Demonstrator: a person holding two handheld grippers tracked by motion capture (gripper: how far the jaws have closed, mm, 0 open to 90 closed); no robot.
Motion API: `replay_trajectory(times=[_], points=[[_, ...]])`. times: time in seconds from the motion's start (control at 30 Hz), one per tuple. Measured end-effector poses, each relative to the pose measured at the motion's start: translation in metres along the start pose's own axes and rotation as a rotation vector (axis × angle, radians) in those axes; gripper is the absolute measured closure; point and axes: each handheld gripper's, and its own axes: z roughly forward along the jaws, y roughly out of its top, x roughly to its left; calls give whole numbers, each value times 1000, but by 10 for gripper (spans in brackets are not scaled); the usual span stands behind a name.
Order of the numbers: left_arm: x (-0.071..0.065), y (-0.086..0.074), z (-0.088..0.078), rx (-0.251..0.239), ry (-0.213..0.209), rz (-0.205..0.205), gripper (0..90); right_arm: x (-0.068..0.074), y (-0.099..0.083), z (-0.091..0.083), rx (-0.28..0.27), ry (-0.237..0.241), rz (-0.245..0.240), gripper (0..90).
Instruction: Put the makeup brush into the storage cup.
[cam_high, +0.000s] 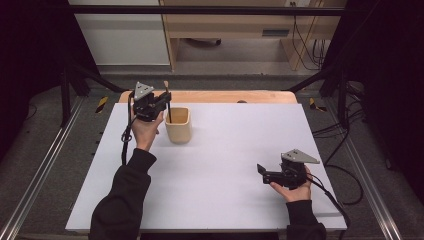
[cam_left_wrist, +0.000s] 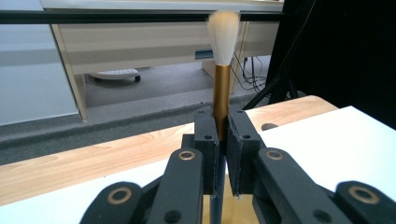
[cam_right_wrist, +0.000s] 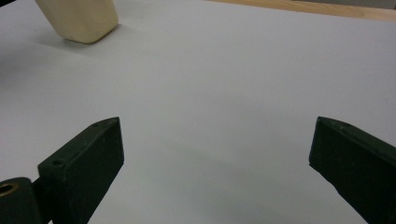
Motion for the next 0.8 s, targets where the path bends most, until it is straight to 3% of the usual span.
replay_trajectory(times=[0.8], points=[[-1,-36,4,53,-3,14,831,1,0,1,0,0,1,35]])
